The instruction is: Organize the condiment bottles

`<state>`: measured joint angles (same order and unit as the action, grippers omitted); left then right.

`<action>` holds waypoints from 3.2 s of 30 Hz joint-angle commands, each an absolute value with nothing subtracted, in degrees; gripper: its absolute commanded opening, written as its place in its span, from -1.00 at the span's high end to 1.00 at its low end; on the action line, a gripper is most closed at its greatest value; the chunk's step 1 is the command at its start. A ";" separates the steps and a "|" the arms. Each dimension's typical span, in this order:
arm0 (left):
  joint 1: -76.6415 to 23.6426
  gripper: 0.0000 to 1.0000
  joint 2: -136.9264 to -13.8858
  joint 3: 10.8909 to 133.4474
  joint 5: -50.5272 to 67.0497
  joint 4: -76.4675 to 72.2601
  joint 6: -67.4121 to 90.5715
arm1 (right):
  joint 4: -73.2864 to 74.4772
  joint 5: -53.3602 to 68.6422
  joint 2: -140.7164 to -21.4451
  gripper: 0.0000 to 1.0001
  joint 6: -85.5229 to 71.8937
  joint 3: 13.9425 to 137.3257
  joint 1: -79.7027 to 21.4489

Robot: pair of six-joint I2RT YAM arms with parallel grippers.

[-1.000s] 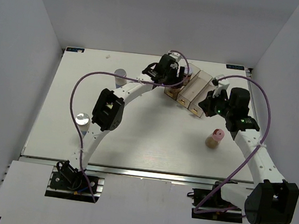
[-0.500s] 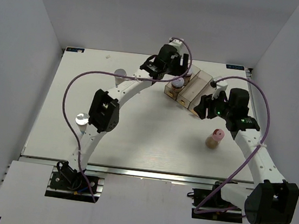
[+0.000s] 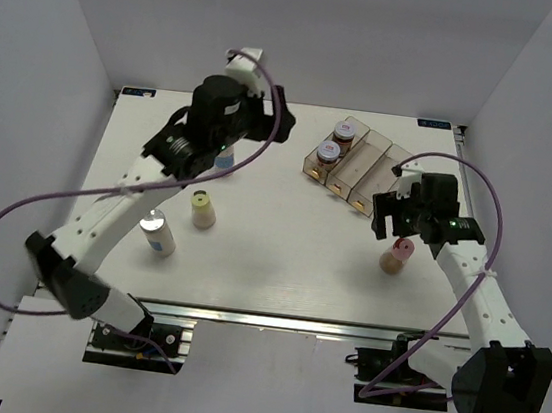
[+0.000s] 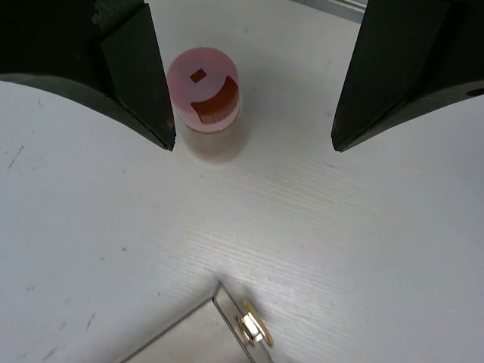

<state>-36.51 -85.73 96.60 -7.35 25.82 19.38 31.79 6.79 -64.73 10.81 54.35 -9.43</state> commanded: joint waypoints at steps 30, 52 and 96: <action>-36.65 -0.87 -57.39 74.45 -20.65 45.53 28.83 | 32.69 -4.75 -62.84 -0.11 16.52 45.87 -8.70; -36.65 -0.89 -57.04 76.03 -22.06 47.46 28.56 | 23.14 14.15 -77.42 1.00 8.36 73.99 -8.70; -36.65 -0.96 -66.35 72.78 -24.17 50.80 28.75 | 14.50 3.52 -124.19 -0.72 13.80 108.89 -8.61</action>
